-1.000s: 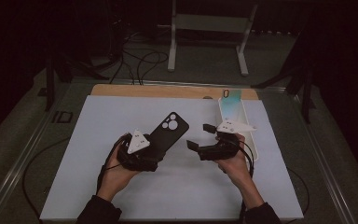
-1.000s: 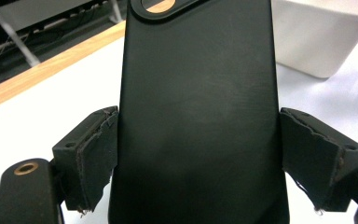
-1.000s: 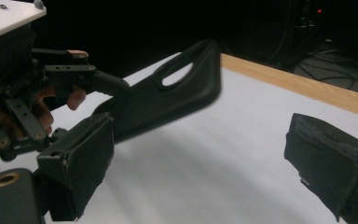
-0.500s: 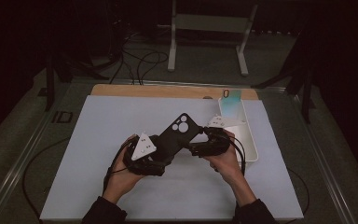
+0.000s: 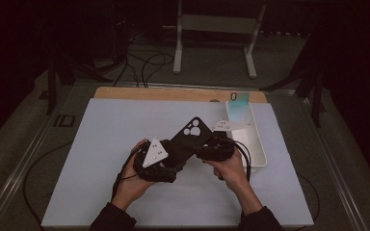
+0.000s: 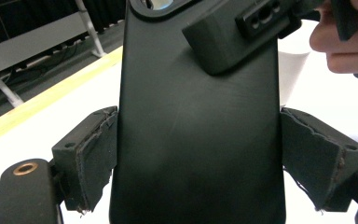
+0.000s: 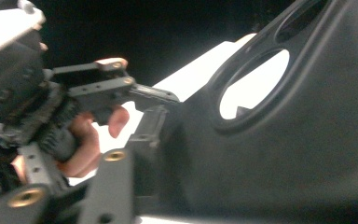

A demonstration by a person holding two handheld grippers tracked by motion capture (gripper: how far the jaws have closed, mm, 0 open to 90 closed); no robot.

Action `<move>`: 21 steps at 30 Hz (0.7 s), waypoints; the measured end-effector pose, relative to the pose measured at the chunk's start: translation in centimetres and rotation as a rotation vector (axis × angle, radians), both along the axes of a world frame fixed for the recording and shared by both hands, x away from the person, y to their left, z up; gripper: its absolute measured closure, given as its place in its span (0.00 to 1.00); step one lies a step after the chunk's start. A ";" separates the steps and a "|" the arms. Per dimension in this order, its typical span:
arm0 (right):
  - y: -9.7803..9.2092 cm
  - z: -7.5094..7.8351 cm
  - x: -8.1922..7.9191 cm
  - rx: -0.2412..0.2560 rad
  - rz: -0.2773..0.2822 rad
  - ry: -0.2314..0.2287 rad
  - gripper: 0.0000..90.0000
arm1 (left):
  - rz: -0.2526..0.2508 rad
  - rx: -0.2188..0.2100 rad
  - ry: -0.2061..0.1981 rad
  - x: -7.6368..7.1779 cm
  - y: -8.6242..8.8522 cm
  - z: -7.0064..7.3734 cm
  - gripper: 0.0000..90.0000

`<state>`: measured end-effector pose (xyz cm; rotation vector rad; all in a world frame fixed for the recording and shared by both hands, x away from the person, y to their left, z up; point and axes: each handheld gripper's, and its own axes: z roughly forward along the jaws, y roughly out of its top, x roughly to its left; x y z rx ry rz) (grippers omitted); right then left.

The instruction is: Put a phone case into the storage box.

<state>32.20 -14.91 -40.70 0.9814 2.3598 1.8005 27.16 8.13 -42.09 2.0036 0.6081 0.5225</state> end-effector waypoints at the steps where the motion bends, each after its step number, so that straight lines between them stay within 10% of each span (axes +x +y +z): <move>1: 0.0 0.1 -0.1 0.008 0.008 -0.002 0.69 | 0.001 0.002 -0.002 0.0 0.0 0.0 0.18; 21: 1.0 0.8 -0.7 -0.004 0.072 -0.024 0.97 | 0.006 0.013 0.025 0.2 0.2 -0.2 0.22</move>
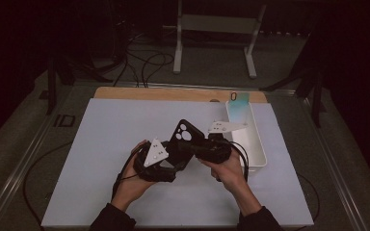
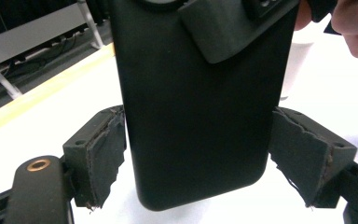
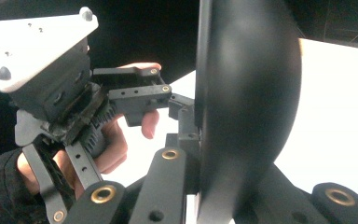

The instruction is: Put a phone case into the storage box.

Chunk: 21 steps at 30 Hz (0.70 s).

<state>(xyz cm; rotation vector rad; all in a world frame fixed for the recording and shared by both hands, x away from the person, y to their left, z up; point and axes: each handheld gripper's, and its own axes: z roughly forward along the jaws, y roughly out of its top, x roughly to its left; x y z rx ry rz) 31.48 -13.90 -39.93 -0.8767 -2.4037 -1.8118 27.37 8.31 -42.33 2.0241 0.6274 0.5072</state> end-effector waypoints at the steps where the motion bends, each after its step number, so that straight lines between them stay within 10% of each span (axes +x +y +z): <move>1: 0.0 0.0 0.0 0.000 0.000 -0.003 0.97 | 0.000 0.000 0.000 0.0 0.0 0.0 0.22; 21: -1.2 0.6 -0.2 0.009 0.036 -0.057 0.96 | -0.052 -0.082 0.121 0.6 2.2 -0.1 0.17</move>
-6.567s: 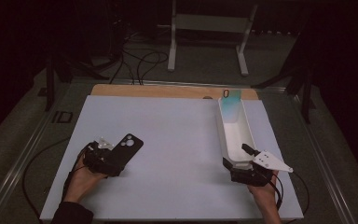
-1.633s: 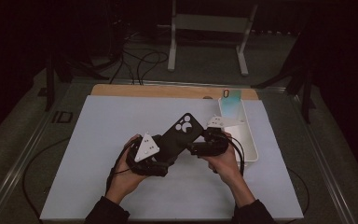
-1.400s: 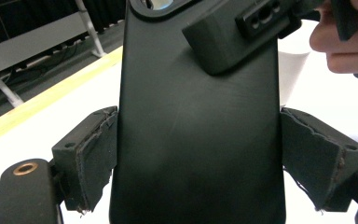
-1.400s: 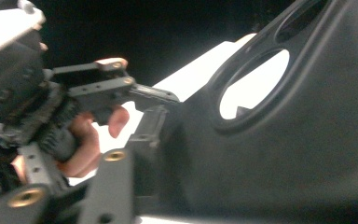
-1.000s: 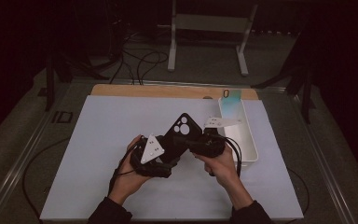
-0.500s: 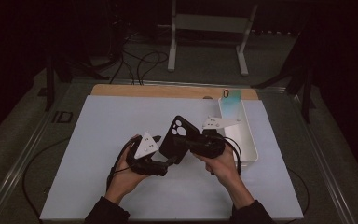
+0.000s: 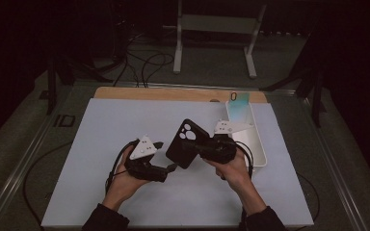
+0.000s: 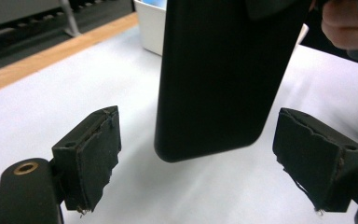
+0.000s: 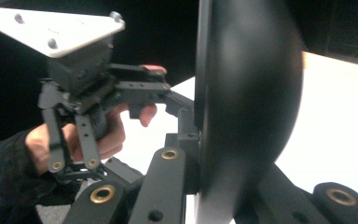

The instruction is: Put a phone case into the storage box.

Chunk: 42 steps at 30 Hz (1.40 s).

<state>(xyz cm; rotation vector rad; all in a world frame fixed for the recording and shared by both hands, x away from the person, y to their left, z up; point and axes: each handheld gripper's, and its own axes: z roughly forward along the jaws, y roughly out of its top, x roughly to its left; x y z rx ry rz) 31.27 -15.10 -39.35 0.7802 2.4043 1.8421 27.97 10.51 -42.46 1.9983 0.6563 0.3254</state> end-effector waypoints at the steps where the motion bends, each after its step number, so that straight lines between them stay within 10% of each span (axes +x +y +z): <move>1: 0.0 0.1 -0.1 0.001 0.005 -0.003 0.96 | -0.014 0.002 0.007 0.0 -0.1 -0.1 0.17; 14: -0.2 0.6 -0.7 0.039 0.121 -0.031 0.96 | -0.113 -0.002 0.049 -0.1 -0.9 -0.6 0.17; 31: 0.0 0.8 -0.8 -0.004 0.174 -0.069 0.94 | -0.205 -0.022 0.037 -0.5 -0.4 -0.7 0.65; 42: 0.4 1.0 -0.9 -0.053 0.133 -0.125 0.67 | -0.195 -0.027 0.035 -0.5 -0.2 -0.9 0.88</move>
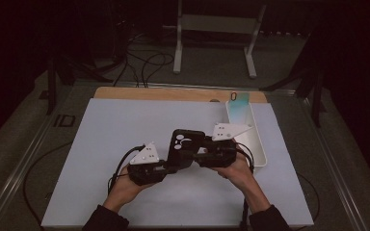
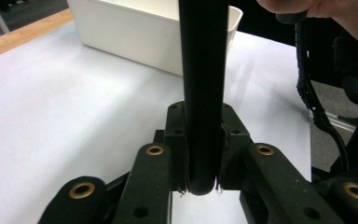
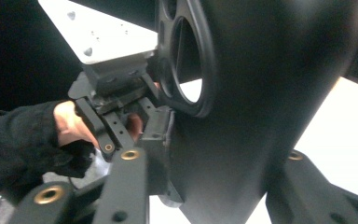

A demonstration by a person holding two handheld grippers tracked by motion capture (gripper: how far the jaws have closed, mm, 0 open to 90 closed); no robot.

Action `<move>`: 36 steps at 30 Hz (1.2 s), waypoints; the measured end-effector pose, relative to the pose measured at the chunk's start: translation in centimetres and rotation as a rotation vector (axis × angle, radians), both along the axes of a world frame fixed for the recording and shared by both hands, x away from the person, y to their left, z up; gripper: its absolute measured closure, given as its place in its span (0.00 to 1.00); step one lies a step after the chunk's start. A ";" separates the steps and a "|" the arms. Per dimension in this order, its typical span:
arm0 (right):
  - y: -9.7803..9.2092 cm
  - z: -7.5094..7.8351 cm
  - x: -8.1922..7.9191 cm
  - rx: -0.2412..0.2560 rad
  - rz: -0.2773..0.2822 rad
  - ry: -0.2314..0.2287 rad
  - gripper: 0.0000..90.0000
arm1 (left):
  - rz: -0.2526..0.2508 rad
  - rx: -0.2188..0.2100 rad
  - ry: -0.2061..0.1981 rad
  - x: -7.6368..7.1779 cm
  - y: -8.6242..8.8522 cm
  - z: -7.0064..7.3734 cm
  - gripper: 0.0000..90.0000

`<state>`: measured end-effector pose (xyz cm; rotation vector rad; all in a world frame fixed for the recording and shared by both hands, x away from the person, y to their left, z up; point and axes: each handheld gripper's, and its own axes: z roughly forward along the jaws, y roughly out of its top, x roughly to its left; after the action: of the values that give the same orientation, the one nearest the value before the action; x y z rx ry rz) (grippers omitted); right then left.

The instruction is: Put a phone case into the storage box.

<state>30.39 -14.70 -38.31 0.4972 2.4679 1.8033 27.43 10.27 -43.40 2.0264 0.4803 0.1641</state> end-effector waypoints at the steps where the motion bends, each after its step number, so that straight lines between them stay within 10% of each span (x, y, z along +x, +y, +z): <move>1: 0.1 0.0 0.0 -0.001 -0.003 -0.001 0.65 | 0.007 0.002 -0.005 0.0 0.0 0.0 0.88; 22: 0.3 -0.4 0.0 -0.041 -0.172 0.014 0.16 | 0.120 -0.006 -0.033 0.0 0.6 -0.1 0.89; 36: 0.6 -0.7 0.2 -0.044 -0.240 0.051 0.09 | 0.223 0.022 -0.025 -0.1 0.8 -0.6 0.89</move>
<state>30.62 -14.13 -39.01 0.8064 2.3535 1.6604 27.37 11.11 -43.96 1.9866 0.6914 0.3314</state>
